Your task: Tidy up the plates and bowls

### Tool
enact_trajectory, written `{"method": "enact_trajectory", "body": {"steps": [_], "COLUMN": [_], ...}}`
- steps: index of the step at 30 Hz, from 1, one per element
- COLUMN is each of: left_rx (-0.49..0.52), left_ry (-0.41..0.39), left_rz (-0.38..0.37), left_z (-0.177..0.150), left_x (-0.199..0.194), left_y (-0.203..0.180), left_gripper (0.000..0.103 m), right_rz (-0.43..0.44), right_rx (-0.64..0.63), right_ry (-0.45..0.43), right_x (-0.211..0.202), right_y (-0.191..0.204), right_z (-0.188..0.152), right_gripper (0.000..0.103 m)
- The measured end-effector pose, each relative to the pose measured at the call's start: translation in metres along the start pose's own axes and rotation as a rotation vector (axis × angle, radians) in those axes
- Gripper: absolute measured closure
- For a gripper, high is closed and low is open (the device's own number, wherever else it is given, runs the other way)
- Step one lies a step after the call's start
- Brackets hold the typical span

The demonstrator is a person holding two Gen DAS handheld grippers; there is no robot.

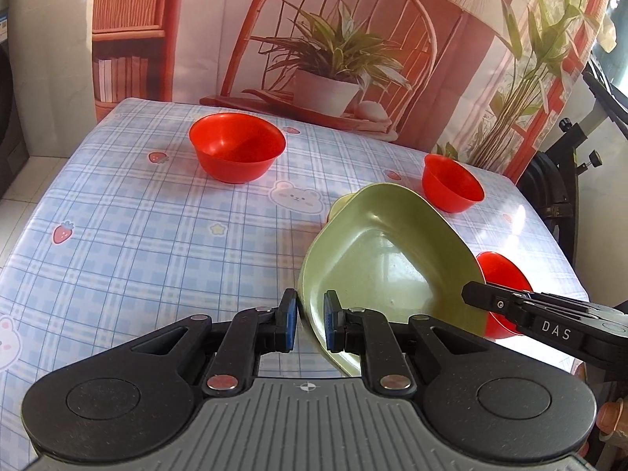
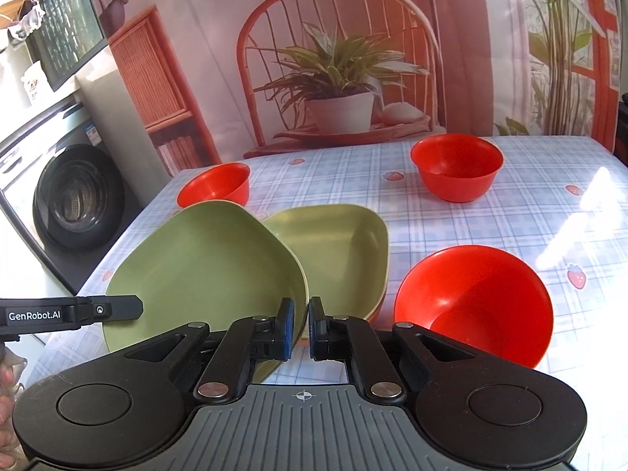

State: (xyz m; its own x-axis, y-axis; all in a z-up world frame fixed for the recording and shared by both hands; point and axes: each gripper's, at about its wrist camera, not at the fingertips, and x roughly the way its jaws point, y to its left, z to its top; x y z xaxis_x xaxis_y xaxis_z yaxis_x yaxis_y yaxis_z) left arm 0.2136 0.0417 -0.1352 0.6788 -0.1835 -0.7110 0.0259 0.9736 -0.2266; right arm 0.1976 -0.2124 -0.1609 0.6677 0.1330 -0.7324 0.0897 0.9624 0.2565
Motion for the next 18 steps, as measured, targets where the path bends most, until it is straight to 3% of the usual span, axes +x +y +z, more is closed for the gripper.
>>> {"method": "enact_trajectory", "body": {"steps": [18], "left_rx": [0.149], "left_ry": [0.040], "left_rz": [0.011], "left_z": [0.067], "left_x": [0.077], "left_y": [-0.022], "left_gripper": [0.088], "right_rz": [-0.024], "right_rx": [0.120], "right_ry": [-0.005], "right_x": [0.021], "right_y": [-0.032], "right_z": [0.010], "right_gripper": [0.094]}}
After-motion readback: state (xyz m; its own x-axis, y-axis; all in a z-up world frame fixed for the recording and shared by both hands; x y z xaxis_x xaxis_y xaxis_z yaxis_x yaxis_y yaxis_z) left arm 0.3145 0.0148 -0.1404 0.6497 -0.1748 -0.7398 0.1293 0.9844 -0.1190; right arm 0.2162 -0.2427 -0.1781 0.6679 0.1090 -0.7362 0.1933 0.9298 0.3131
